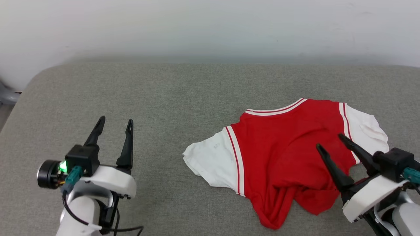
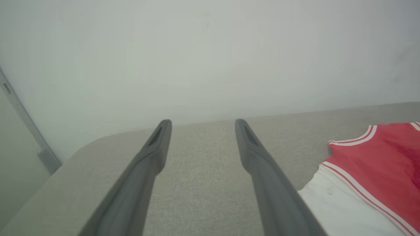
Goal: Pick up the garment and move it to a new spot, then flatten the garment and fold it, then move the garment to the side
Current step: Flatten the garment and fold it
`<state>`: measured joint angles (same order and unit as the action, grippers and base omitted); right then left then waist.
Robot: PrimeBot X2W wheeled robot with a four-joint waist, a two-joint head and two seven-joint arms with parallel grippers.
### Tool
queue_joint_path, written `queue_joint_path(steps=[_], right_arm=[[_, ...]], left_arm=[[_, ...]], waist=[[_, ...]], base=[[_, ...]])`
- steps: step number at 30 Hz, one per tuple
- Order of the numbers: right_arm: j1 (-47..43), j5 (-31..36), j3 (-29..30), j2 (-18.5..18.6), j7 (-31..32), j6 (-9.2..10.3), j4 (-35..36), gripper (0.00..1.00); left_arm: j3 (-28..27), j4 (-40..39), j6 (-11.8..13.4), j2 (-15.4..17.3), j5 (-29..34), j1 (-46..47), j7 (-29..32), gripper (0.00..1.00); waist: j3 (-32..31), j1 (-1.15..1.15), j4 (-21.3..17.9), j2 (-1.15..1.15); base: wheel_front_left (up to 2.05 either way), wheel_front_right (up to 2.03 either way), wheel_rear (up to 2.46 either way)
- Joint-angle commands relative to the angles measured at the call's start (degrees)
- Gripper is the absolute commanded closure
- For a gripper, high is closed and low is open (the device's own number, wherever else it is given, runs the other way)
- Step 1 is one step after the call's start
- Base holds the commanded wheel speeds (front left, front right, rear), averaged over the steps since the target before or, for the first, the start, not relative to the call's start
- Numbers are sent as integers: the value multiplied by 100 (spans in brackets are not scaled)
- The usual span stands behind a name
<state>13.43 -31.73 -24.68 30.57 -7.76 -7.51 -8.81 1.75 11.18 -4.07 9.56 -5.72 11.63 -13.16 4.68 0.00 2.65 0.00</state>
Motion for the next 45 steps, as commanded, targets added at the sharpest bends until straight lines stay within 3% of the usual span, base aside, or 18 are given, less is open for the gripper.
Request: queue_joint_path(steps=[1, 6, 12, 21, 27, 37, 45], right_arm=[[-257, 273, 338, -232, -102, 4, 2, 0], [-873, 1156, 1449, -938, -350, 5, 177, 0], [-1301, 1721, 2104, -1570, -458, 4, 460, 0], [-1233, 1952, 2194, -1832, -400, 4, 639, 0], [-1082, 1995, 2158, -1883, -381, 4, 634, 0], [-842, 1987, 2057, -1957, -383, 4, 564, 0], [-635, 1998, 1982, -1999, -442, 4, 476, 0]], left_arm=[[43, -7, -67, 97, -32, 212, 113, 0], [303, 5, -249, 405, -165, 892, 690, 0], [1015, 106, -329, 777, -760, 1752, 1919, 0], [2629, 76, -333, 1651, -2618, 2932, 4366, 0], [3598, 60, -334, 1992, -3432, 3449, 5500, 0], [4625, 382, -335, 2272, -4100, 3994, 6213, 0], [5458, 796, -335, 2462, -4422, 4147, 6423, 0]], waist=[[24, 0, -51, 0], [108, 0, -160, 0], [249, 0, -256, 0], [549, 0, -438, 0], [777, 0, -568, 0], [1167, 0, -788, 0], [1466, 0, -959, 0]], base=[[0, 0, 0], [0, 0, 0], [0, 0, 0], [0, 0, 0], [0, 0, 0], [0, 0, 0], [0, 0, 0]])
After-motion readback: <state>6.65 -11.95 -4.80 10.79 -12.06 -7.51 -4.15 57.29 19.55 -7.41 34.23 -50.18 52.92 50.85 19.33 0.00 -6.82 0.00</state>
